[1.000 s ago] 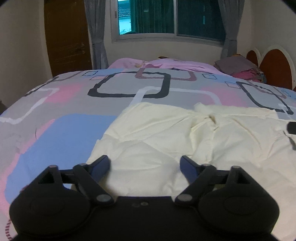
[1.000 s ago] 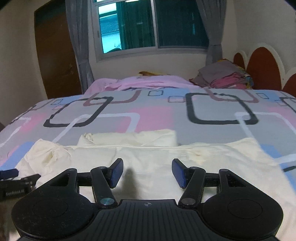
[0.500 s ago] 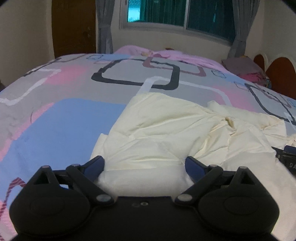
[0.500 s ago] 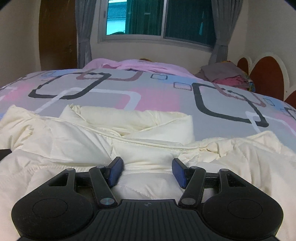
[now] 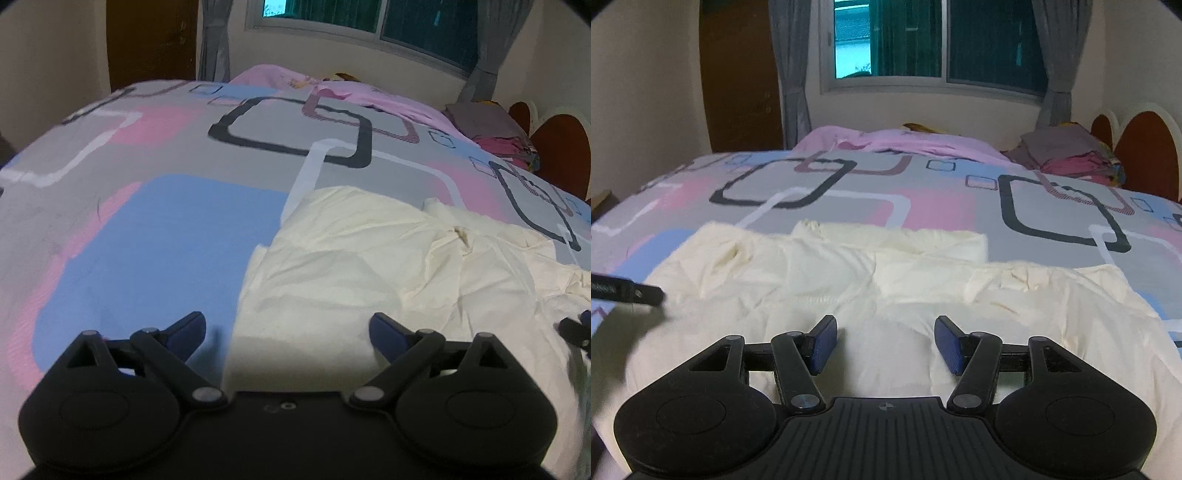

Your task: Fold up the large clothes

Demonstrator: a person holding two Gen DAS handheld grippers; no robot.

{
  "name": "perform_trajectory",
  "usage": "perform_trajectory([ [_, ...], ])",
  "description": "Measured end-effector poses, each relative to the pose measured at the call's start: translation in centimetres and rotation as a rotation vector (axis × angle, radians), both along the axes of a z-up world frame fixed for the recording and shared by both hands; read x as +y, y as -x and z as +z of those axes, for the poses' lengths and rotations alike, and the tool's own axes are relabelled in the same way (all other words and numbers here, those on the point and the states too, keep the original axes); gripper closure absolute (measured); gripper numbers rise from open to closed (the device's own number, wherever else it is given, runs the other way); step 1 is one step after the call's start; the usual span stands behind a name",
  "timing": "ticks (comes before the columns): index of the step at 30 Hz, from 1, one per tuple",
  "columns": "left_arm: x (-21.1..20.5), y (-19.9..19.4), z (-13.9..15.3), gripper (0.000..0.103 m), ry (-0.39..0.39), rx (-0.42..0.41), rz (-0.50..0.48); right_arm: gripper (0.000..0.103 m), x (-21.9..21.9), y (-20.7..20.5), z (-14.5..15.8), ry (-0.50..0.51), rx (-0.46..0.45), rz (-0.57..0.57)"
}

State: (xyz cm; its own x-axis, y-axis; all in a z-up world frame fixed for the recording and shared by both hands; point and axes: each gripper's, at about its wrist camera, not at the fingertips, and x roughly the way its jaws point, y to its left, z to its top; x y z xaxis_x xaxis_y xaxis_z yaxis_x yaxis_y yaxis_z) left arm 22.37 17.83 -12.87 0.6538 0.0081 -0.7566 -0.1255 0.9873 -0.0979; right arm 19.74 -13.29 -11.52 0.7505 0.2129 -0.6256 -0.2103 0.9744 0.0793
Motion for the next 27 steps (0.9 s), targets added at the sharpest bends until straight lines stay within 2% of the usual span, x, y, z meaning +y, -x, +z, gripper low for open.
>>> perform_trajectory([
  [4, 1.2, 0.1, -0.8, 0.006, 0.034, 0.042, -0.028, 0.045, 0.7, -0.6, -1.6, 0.043, 0.026, 0.011],
  [10, 3.6, -1.9, -3.1, 0.005, 0.214, 0.133, -0.082, 0.045, 1.2, -1.3, -3.2, 0.069, 0.064, 0.02],
  [13, 3.9, -2.7, -3.4, 0.007, 0.235, 0.128, -0.139, 0.045, 1.3, -1.6, -3.6, 0.073, 0.08, 0.019],
  [15, 4.0, -3.0, -3.5, 0.013, 0.256, 0.125, -0.166, 0.045, 1.4, -1.6, -3.7, 0.084, 0.085, 0.022],
  [17, 4.2, -3.2, -3.5, 0.031, 0.308, 0.124, -0.19, 0.045, 1.5, -1.7, -3.8, 0.089, 0.093, 0.016],
  [18, 4.3, -3.3, -3.5, 0.035, 0.328, 0.124, -0.19, 0.045, 1.6, -1.7, -3.8, 0.092, 0.096, 0.012],
  [19, 4.4, -3.4, -3.6, 0.042, 0.352, 0.124, -0.193, 0.045, 1.7, -1.7, -3.8, 0.095, 0.098, 0.008],
  [22, 4.9, -4.0, -3.8, 0.076, 0.497, 0.152, -0.191, 0.045, 1.9, -1.9, -3.8, 0.104, 0.104, 0.0],
  [25, 4.2, -4.0, -3.2, 0.083, 0.498, 0.142, -0.209, 0.045, 2.0, -2.0, -3.9, 0.111, 0.106, -0.001],
  [27, 4.2, -3.8, -2.4, 0.085, 0.536, 0.136, -0.206, 0.045, 2.0, -2.1, -3.9, 0.11, 0.108, 0.0],
])
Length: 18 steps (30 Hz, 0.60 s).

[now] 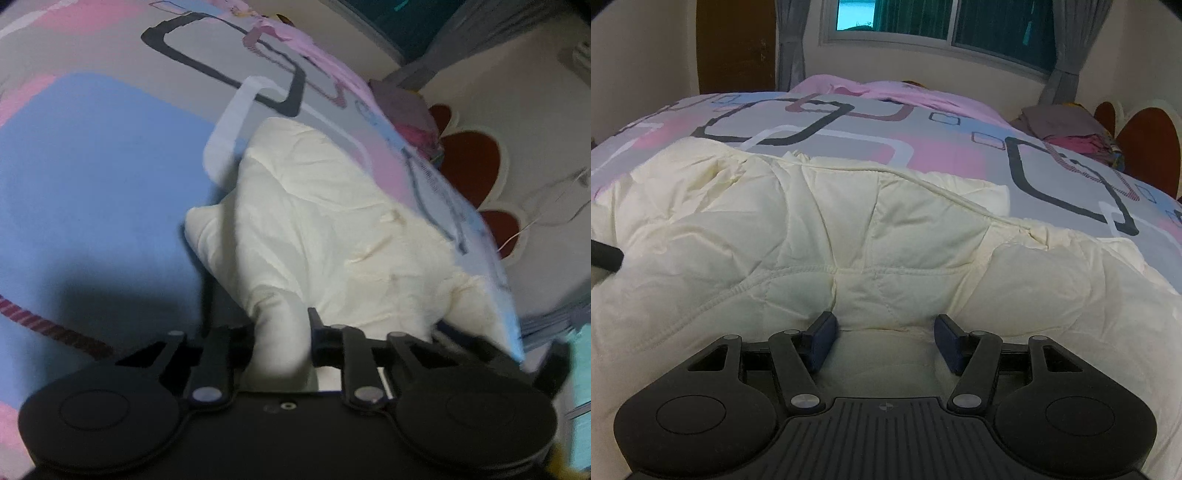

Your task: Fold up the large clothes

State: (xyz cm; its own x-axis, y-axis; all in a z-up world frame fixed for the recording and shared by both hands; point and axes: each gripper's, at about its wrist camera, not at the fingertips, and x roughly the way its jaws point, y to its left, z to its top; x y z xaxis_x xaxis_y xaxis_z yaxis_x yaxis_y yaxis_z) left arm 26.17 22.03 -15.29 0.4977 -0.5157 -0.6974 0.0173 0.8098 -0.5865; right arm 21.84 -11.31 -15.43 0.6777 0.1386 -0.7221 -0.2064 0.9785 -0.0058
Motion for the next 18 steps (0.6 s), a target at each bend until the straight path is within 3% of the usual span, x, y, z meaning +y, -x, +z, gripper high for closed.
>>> perform_trajectory([
  [5, -1.9, 0.8, 4.0, 0.086, 0.078, -0.053, -0.021, 0.045, -0.3, -0.3, 0.1, -0.017, 0.012, 0.017],
  [11, -7.8, 1.1, 9.3, 0.086, 0.169, -0.136, -0.042, 0.045, -1.7, -0.9, 0.2, -0.069, 0.03, 0.08],
  [16, -16.0, 0.9, 11.3, 0.086, 0.115, -0.166, -0.11, 0.045, -3.7, -1.5, 1.1, -0.13, 0.062, 0.151],
  [18, -18.1, 1.0, 11.2, 0.086, 0.107, -0.168, -0.106, 0.045, -6.0, -0.5, 2.7, -0.134, 0.029, 0.162],
])
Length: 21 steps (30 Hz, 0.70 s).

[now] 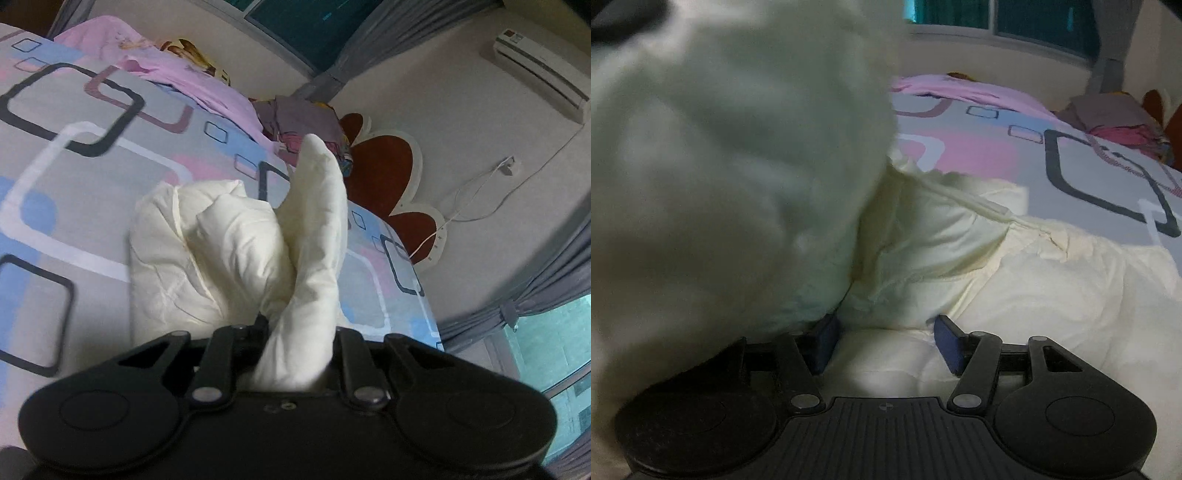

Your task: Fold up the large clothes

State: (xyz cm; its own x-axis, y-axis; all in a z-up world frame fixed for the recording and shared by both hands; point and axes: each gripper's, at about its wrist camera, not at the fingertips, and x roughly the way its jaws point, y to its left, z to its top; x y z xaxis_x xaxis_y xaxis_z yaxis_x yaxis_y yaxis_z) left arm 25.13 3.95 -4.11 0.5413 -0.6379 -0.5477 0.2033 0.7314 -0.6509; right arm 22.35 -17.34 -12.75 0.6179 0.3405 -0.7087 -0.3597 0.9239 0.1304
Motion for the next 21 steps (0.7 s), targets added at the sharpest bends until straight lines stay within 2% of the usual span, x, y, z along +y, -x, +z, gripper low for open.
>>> perform_trajectory([
  [5, -4.6, 0.3, -0.5, 0.086, -0.031, -0.009, -0.022, 0.044, -8.3, 3.7, 3.6, -0.028, -0.077, -0.083],
  [9, -8.8, 0.4, -1.9, 0.086, -0.024, -0.004, -0.085, 0.044, -15.1, 5.8, 3.9, 0.027, -0.096, -0.227],
  [11, -10.8, 0.4, -2.9, 0.086, -0.022, 0.003, -0.108, 0.044, -18.0, 6.3, 3.0, 0.039, -0.053, -0.284],
  [13, -13.0, 0.2, -4.5, 0.086, -0.025, 0.015, -0.131, 0.045, -20.4, 6.1, 1.5, -0.041, 0.038, -0.309],
  [14, -13.7, 0.4, -5.1, 0.086, -0.027, 0.021, -0.142, 0.045, -21.1, 5.9, 0.7, -0.096, 0.083, -0.321],
  [16, -15.9, 0.2, -6.6, 0.086, -0.05, 0.012, -0.166, 0.059, -21.6, 5.4, -0.3, -0.181, 0.122, -0.312],
  [19, -17.8, 1.0, -8.2, 0.086, -0.111, -0.01, -0.183, 0.059, -21.2, 5.2, -0.4, -0.157, 0.116, -0.303],
  [21, -18.3, 1.3, -8.2, 0.084, -0.146, -0.011, -0.19, 0.059, -21.9, 6.1, 0.8, -0.129, 0.08, -0.317],
])
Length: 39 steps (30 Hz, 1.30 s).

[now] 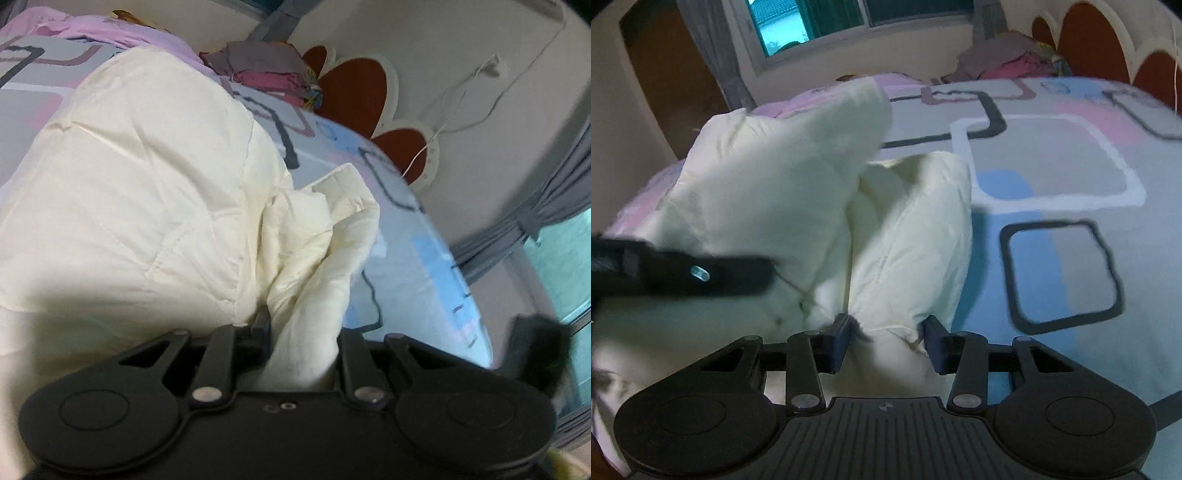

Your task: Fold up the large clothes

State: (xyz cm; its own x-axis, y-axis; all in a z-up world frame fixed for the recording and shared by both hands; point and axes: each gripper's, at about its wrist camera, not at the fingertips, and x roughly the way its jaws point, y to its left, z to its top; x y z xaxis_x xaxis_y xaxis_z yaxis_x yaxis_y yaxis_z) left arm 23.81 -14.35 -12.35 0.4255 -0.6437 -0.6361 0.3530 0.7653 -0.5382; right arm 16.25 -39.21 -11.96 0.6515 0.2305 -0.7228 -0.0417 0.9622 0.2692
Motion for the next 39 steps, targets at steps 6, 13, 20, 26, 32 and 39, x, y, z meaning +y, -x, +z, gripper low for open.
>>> perform_trajectory([
  [6, 0.0, 0.2, 3.5, 0.035, 0.029, -0.016, -0.098, 0.058, -1.1, 1.3, 4.4, -0.007, -0.107, -0.014],
  [13, 3.9, 0.1, 9.1, 0.032, 0.144, -0.067, -0.106, 0.058, -0.4, 2.6, 6.1, -0.044, -0.119, -0.036],
  [20, 11.7, -0.4, 6.6, 0.034, -0.173, -0.199, 0.178, 0.039, 0.3, 3.5, 10.8, -0.142, -0.186, -0.047],
  [26, 10.4, -0.4, 1.6, 0.047, -0.187, -0.165, 0.142, 0.039, 4.2, 0.2, 8.0, -0.244, -0.029, 0.038],
  [32, 8.4, 0.5, 1.3, 0.047, -0.19, -0.203, 0.109, 0.077, 4.5, -0.4, 4.8, -0.241, 0.048, 0.042],
  [39, 6.8, 0.6, 2.0, 0.047, -0.182, -0.248, 0.042, 0.097, 3.1, 1.2, 4.3, -0.033, -0.048, -0.006],
])
